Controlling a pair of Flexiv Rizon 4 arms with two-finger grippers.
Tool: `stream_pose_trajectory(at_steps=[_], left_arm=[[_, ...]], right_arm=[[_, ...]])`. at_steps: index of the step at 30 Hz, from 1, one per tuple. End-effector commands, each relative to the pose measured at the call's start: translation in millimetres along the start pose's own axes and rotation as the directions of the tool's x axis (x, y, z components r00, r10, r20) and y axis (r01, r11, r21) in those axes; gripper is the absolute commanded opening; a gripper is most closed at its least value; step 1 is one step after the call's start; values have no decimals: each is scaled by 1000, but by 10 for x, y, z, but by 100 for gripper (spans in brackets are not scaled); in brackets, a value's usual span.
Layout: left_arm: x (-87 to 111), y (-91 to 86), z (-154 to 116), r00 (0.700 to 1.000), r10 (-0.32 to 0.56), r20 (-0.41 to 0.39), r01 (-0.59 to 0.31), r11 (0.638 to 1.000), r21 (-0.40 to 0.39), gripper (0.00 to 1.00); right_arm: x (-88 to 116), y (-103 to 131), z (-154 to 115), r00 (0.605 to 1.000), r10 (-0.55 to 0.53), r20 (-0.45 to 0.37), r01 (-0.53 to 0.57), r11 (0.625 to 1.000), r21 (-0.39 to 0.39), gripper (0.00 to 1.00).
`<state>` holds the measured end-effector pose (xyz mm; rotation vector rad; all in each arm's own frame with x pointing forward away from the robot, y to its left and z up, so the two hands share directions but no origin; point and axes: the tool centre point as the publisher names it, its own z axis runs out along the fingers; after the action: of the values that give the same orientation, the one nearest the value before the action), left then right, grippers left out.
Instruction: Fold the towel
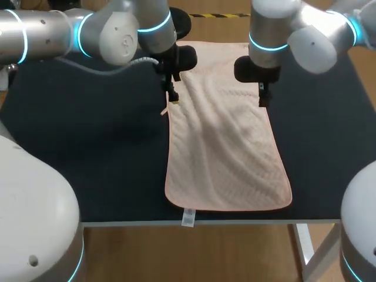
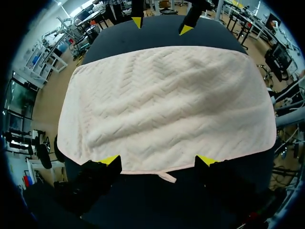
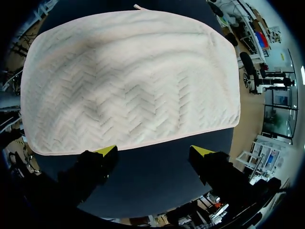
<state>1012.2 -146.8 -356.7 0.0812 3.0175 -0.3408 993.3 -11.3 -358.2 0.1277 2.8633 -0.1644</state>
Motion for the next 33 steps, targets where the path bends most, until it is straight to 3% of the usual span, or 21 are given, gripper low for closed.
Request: stream_pose_trajectory(at_steps=[1,9,17,33], left_arm=[[-99,-36,204,1000,13,-18,-13,1000,7,100],[-138,-41,382,999,33,-27,-33,999,6,100],[-169,2,453,999,23,-34,-24,1000,-11,100],[-186,48,587,996,-50,-69,47,998,-33,100]], right_arm=[[35,27,170,1000,-8,-27,8,1000,5,100],[142,-36,401,998,-40,-55,42,999,22,100],[53,-59,577,997,-35,-67,34,999,-11,100],[-77,-14,759,976,-74,-204,55,994,-99,100]])
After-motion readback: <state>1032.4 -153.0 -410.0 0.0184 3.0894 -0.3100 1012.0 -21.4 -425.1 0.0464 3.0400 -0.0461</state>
